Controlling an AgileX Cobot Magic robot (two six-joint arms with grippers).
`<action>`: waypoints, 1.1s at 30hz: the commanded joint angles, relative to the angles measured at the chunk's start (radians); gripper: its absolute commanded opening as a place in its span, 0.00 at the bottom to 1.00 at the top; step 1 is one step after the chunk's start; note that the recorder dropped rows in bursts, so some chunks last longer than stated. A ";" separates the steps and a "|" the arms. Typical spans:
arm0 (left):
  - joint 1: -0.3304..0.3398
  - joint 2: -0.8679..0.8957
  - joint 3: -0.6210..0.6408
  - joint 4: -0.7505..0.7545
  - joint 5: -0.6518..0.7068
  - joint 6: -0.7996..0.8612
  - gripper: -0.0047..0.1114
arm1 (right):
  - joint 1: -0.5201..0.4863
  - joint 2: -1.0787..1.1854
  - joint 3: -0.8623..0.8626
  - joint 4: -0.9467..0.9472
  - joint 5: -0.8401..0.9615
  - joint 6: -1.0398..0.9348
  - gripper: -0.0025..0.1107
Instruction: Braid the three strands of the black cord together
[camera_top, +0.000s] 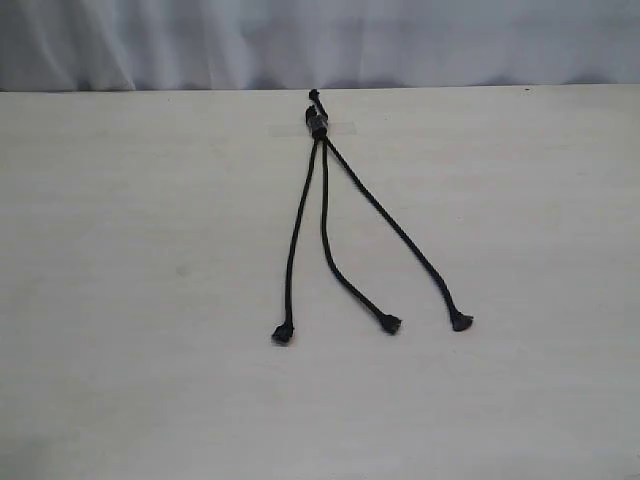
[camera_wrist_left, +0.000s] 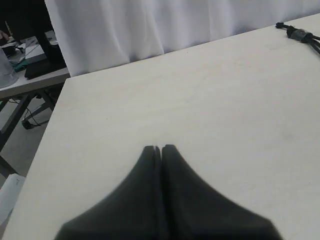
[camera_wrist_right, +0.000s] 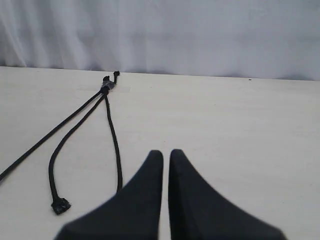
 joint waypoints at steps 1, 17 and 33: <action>-0.001 -0.003 0.002 -0.002 -0.002 -0.002 0.04 | 0.001 -0.005 0.003 0.001 -0.006 0.004 0.06; -0.001 -0.003 0.002 0.052 -0.013 -0.002 0.04 | 0.001 -0.005 0.003 -0.006 -0.113 0.004 0.06; -0.001 -0.003 0.002 0.071 -0.312 -0.034 0.04 | 0.001 -0.005 0.003 -0.006 -0.498 -0.005 0.06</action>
